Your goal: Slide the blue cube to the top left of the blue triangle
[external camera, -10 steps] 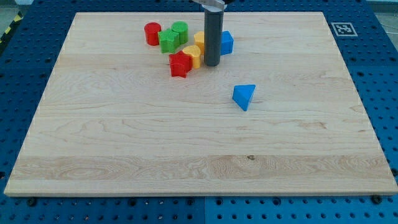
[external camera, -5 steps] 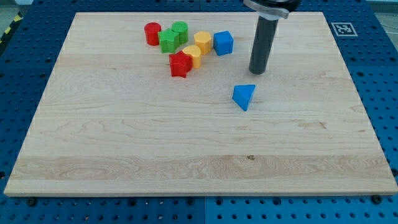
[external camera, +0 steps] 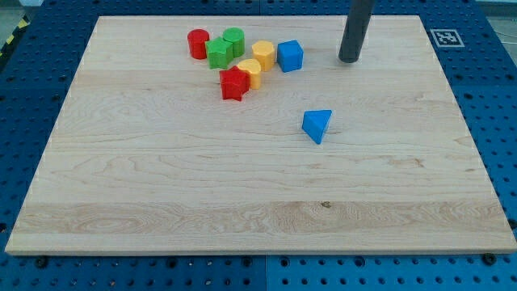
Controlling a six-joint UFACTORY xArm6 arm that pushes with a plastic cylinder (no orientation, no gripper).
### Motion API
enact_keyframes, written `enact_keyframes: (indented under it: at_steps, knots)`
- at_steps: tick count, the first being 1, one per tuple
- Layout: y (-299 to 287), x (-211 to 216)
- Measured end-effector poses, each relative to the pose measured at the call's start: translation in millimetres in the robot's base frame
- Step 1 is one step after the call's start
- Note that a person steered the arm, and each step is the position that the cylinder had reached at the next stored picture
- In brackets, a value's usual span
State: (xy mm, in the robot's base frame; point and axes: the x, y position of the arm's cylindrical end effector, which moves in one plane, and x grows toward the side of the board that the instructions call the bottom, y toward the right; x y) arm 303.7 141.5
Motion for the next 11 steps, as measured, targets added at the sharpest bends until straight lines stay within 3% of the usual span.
enact_keyframes:
  at_steps: [3, 6, 11]
  knots:
    - [-30, -9]
    - [-40, -56]
    - [-85, -37]
